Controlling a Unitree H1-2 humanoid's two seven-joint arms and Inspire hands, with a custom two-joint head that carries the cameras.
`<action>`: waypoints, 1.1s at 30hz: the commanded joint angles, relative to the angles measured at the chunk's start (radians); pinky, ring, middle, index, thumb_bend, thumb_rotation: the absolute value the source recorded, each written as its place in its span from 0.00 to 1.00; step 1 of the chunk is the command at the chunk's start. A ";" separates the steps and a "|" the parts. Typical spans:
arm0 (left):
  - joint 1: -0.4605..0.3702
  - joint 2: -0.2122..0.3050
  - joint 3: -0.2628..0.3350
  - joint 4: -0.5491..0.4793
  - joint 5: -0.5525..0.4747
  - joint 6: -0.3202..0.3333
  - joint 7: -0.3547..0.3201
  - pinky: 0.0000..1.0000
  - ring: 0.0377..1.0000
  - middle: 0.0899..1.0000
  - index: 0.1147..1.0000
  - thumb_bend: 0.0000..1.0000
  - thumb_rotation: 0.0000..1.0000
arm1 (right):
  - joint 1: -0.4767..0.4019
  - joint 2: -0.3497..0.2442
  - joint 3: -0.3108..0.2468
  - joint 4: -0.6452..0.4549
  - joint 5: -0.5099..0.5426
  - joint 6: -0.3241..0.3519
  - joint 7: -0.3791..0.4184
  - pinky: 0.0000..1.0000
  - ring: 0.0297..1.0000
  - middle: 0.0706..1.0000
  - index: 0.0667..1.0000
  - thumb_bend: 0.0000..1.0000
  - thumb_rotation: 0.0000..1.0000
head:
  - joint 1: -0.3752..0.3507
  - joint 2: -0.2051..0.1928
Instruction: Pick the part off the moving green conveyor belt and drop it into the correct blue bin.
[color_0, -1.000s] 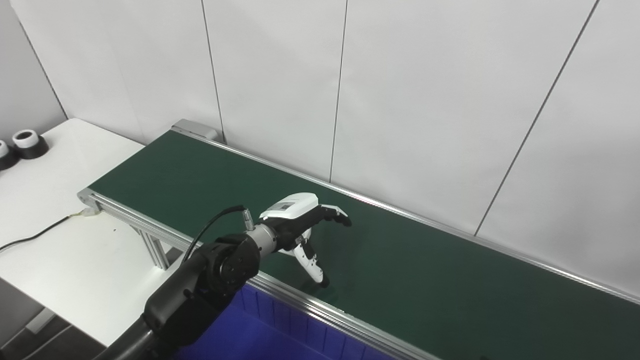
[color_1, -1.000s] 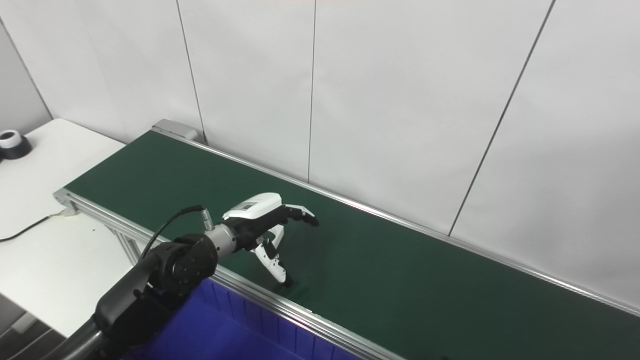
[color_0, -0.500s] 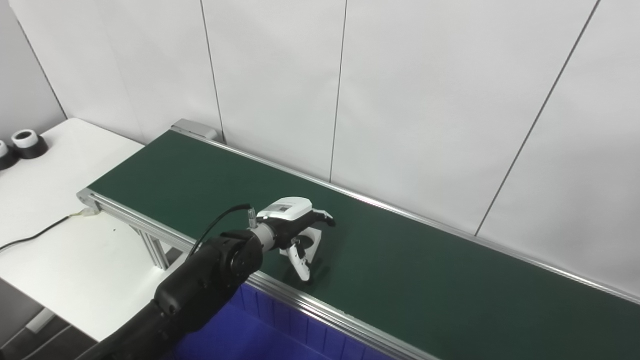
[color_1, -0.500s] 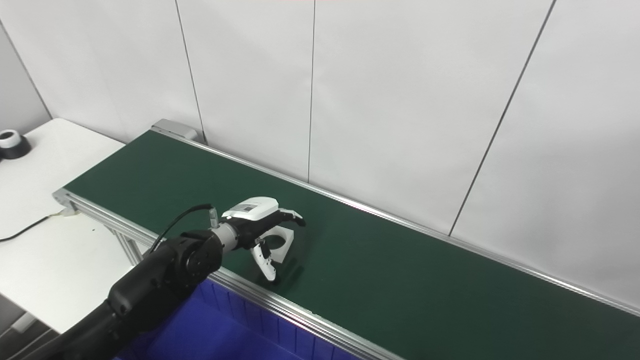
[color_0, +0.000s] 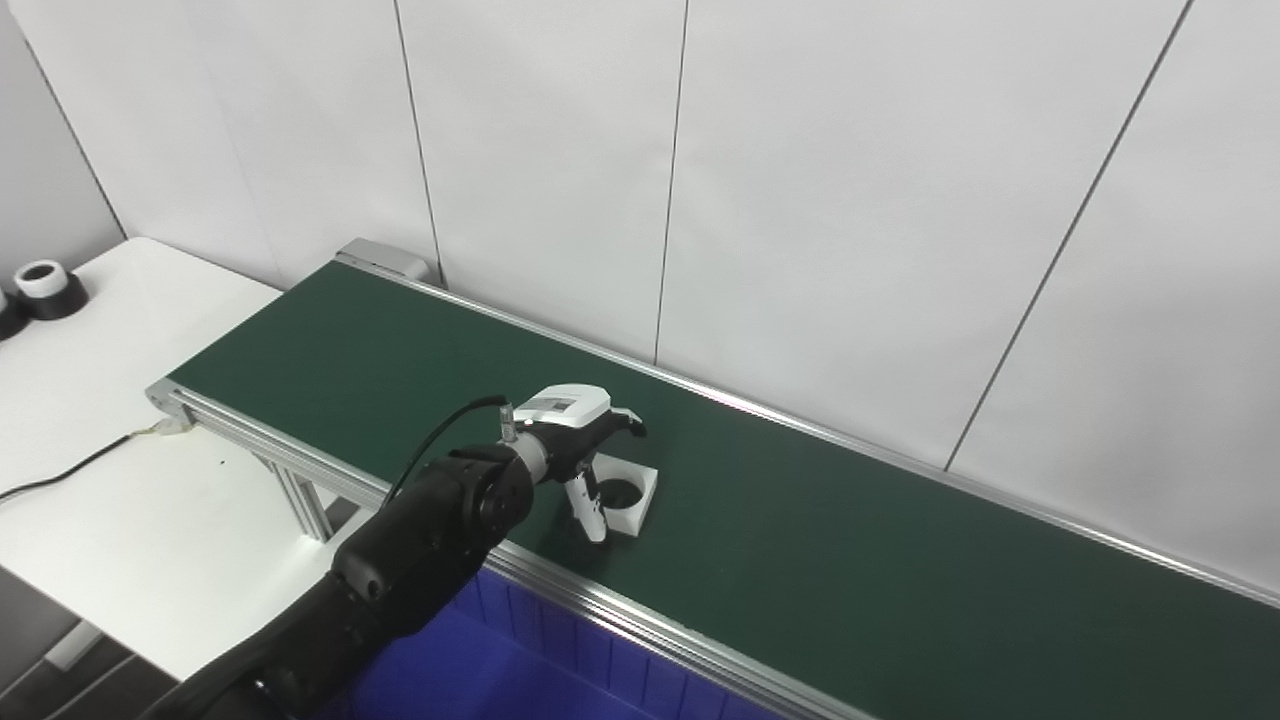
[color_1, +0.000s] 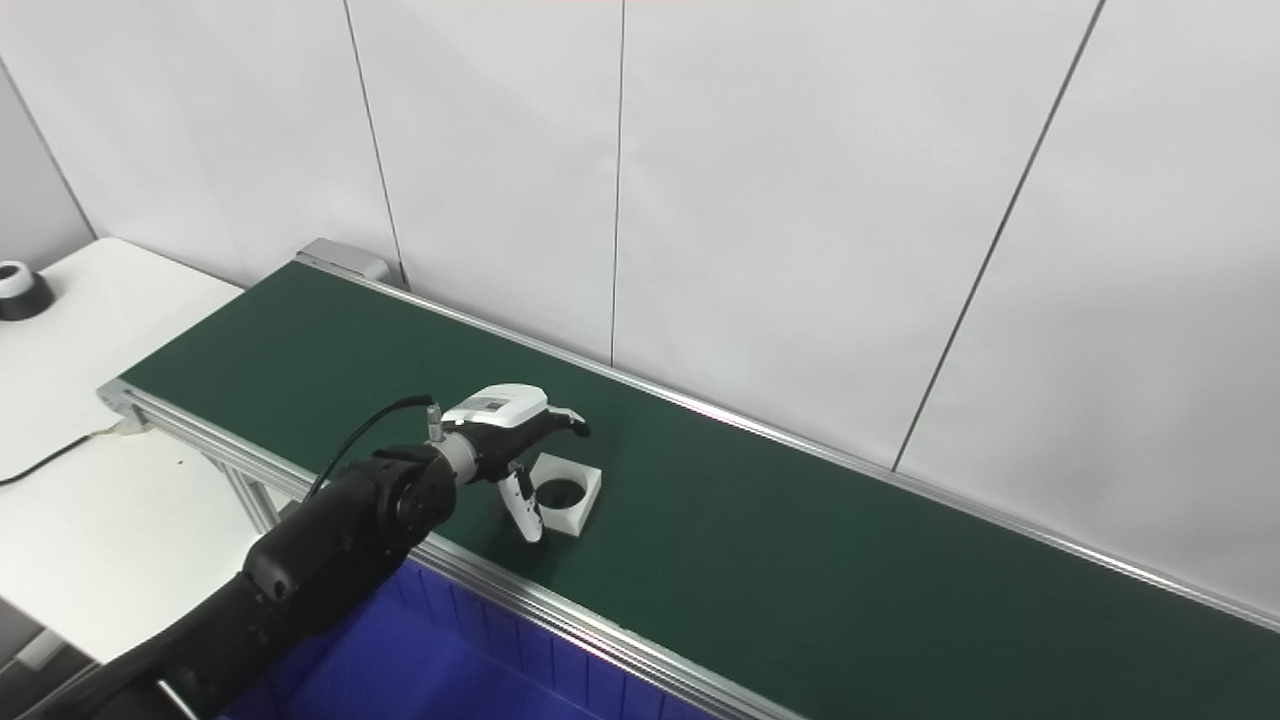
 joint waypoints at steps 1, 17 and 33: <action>-0.057 0.009 0.004 -0.001 0.018 0.033 0.028 0.89 0.88 0.90 0.85 0.87 0.01 | -0.003 0.009 -0.002 -0.027 -0.006 -0.053 -0.001 0.59 0.66 0.72 0.79 0.57 0.46 | -0.001 0.000; -0.068 -0.027 -0.103 0.067 0.084 0.085 0.041 0.95 0.91 0.89 0.83 0.88 0.03 | 0.008 0.031 -0.002 -0.034 -0.015 -0.053 -0.001 0.60 0.67 0.73 0.80 0.59 0.46 | -0.032 0.000; -0.062 -0.092 -0.187 0.144 0.077 0.053 0.101 0.93 0.89 0.87 0.79 0.85 0.04 | 0.018 0.037 0.003 -0.046 -0.018 -0.053 0.000 0.60 0.67 0.73 0.80 0.59 0.46 | -0.051 0.008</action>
